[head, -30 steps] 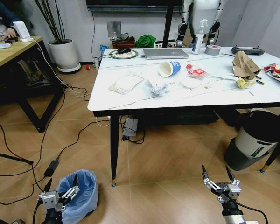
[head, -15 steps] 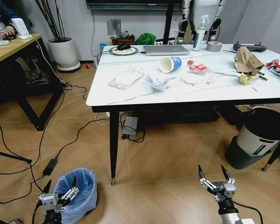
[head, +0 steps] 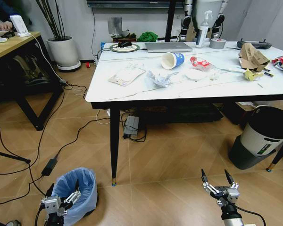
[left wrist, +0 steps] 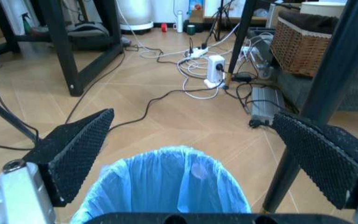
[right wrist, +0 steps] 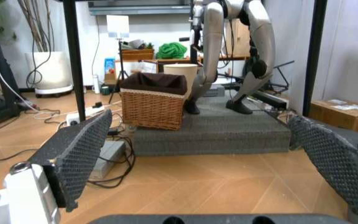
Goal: Pick up the trash bin and place the trash from the table into it.
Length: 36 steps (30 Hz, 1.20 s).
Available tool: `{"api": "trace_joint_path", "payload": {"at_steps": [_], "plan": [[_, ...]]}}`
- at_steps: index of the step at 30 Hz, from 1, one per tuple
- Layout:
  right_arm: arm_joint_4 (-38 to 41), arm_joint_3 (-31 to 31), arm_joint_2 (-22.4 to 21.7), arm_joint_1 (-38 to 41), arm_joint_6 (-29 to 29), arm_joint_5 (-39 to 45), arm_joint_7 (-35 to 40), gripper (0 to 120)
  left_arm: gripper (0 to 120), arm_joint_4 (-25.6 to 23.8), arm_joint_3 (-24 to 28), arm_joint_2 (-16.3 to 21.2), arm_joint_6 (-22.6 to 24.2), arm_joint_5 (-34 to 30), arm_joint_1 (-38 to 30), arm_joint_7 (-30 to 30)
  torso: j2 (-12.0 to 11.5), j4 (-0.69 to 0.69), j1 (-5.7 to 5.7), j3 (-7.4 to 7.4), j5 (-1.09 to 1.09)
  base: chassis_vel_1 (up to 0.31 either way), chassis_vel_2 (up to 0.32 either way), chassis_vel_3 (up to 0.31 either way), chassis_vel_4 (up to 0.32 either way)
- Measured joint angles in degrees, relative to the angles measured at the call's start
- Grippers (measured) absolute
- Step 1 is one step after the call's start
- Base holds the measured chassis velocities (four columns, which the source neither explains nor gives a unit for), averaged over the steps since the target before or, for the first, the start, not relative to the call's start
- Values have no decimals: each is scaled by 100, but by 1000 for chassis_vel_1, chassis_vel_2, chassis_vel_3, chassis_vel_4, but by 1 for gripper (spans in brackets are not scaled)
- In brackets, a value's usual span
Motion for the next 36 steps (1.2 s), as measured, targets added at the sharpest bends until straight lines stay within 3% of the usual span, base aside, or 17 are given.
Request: {"api": "trace_joint_path", "payload": {"at_steps": [18,26,30,36], "plan": [[-58,-156,229,96,58,-114,-33,100,100,-52,-121,153,-12,-309,156,-224,-415,1,-110,-307,-1,0,0,0,0],[-345,-270,412,87,256,-130,-134,100,100,-28,-445,231,-5,-409,180,-157,-433,1,-111,-325,1,0,0,0,0],[-525,-321,574,43,387,-229,-186,100,100,154,-546,298,366,-1062,115,-45,-425,1,-108,-318,0,0,0,0,0],[-695,-360,685,-12,501,-275,-228,100,100,402,-559,403,946,-1362,-118,-141,-410,0,-102,-308,0,0,0,0,0]]}}
